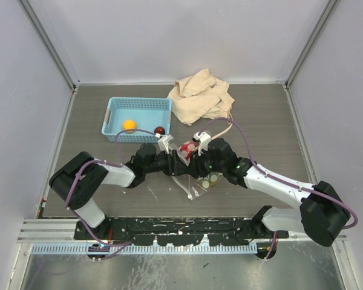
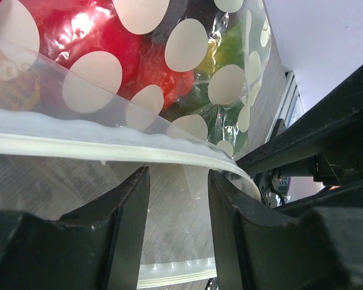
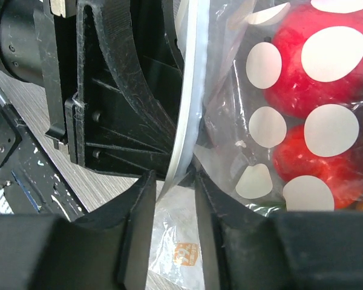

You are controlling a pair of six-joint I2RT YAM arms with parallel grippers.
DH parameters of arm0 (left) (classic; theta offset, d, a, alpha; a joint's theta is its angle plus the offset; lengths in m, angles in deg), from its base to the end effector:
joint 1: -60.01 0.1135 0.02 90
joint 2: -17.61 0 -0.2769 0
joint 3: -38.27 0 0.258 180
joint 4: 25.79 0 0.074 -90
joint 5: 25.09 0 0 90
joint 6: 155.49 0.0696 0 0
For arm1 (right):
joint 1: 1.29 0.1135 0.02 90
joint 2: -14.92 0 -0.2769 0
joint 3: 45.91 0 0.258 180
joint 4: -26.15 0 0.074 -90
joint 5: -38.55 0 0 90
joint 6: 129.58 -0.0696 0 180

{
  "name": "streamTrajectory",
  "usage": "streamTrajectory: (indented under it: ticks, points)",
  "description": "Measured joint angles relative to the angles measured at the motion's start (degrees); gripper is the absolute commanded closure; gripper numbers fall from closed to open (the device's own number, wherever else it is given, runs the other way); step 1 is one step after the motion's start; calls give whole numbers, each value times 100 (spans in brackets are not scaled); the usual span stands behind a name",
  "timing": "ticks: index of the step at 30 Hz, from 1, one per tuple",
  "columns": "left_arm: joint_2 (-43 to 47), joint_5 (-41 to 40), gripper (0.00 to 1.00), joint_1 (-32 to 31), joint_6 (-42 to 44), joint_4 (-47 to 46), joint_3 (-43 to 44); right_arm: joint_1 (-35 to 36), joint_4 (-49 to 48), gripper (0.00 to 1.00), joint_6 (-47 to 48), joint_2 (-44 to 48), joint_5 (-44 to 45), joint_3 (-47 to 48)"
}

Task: Open the zip-top bag and remove the fake food
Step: Pick up the fake fruit from the zipper food storage bag.

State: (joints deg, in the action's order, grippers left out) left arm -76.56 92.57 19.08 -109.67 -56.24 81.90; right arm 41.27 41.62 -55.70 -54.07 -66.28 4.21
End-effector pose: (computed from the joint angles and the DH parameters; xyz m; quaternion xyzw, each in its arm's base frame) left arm 0.2293 -0.2416 0.1439 0.1143 0.7994 -0.5206 0.2773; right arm 0.1953 0.2035 0.2089 -0.2592 0.8399 0.3263 0.3476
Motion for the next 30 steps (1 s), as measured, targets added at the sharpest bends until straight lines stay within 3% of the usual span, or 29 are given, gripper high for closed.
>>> streamTrajectory:
  ticks: [10,19,30]
  points:
    - [0,2,52,0,2,-26,-35,50,138,99,114,-2,273,42]
    - [-52,0,42,-146,-11,-157,-140,61,-13,99,90,693,186,44]
    - [-706,-28,40,-289,-63,-970,85,267,-83,99,11,590,-20,116]
